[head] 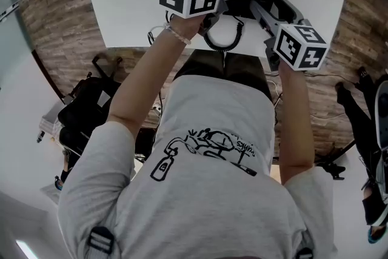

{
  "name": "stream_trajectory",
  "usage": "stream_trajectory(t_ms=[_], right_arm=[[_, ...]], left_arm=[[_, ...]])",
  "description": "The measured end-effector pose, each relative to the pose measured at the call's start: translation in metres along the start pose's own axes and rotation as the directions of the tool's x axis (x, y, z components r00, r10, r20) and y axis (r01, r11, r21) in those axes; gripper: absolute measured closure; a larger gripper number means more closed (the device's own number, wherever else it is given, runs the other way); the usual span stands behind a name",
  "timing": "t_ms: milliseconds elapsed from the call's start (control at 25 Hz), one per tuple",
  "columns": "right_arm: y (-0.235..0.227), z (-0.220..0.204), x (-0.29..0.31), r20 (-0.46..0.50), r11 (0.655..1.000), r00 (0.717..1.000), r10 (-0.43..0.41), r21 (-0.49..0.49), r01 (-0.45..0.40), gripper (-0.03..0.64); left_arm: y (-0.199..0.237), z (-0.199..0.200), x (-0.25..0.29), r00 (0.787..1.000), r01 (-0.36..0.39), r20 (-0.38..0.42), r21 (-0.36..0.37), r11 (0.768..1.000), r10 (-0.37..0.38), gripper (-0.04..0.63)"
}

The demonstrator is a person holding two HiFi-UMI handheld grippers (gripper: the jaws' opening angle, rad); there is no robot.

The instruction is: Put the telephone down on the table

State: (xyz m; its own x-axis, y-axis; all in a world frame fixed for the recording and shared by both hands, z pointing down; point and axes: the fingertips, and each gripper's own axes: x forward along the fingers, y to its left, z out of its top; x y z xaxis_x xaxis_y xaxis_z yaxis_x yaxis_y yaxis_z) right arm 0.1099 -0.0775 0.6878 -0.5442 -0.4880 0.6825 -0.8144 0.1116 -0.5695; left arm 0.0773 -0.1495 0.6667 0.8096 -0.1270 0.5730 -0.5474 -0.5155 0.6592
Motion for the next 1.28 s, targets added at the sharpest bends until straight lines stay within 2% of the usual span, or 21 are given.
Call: stream_trajectory(t_ms=[360, 440, 520, 600, 680, 800, 920, 1040, 1280], right_arm=[[0.002, 0.028, -0.046, 0.091, 0.996, 0.994, -0.054, -0.064, 0.06, 0.351], [0.006, 0.036, -0.058, 0.113, 0.992, 0.992, -0.06, -0.104, 0.072, 0.351], [0.014, 0.046, -0.072, 0.147, 0.979, 0.986, -0.078, -0.174, 0.104, 0.385], [0.023, 0.056, -0.086, 0.182, 0.961, 0.979, -0.096, -0.238, 0.138, 0.412], [0.033, 0.067, -0.097, 0.218, 0.948, 0.971, -0.098, -0.277, 0.157, 0.422], [0.05, 0.086, -0.115, 0.276, 0.929, 0.957, -0.086, -0.324, 0.177, 0.467], [0.067, 0.1, -0.133, 0.328, 0.911, 0.942, -0.072, -0.362, 0.196, 0.494], [0.085, 0.111, -0.149, 0.367, 0.897, 0.929, -0.057, -0.389, 0.208, 0.502], [0.122, 0.133, -0.187, 0.446, 0.865, 0.894, -0.03, -0.437, 0.247, 0.53]], left_arm=[[-0.014, -0.001, -0.046, 0.998, -0.054, 0.034, -0.014, 0.998, 0.054, 0.267], [-0.021, 0.002, -0.057, 0.996, -0.071, 0.056, -0.011, 0.997, 0.071, 0.267], [-0.029, 0.006, -0.071, 0.992, -0.094, 0.09, -0.007, 0.996, 0.094, 0.268], [-0.038, 0.01, -0.087, 0.985, -0.116, 0.13, 0.01, 0.993, 0.114, 0.293], [-0.048, 0.018, -0.103, 0.976, -0.128, 0.18, 0.035, 0.991, 0.12, 0.35], [-0.068, 0.035, -0.127, 0.954, -0.129, 0.281, 0.08, 0.988, 0.102, 0.435], [-0.09, 0.054, -0.15, 0.924, -0.156, 0.372, 0.156, 0.975, 0.088, 0.489], [-0.107, 0.07, -0.173, 0.894, -0.197, 0.44, 0.207, 0.958, 0.089, 0.503], [-0.132, 0.097, -0.219, 0.825, -0.277, 0.556, 0.244, 0.929, 0.1, 0.541]])
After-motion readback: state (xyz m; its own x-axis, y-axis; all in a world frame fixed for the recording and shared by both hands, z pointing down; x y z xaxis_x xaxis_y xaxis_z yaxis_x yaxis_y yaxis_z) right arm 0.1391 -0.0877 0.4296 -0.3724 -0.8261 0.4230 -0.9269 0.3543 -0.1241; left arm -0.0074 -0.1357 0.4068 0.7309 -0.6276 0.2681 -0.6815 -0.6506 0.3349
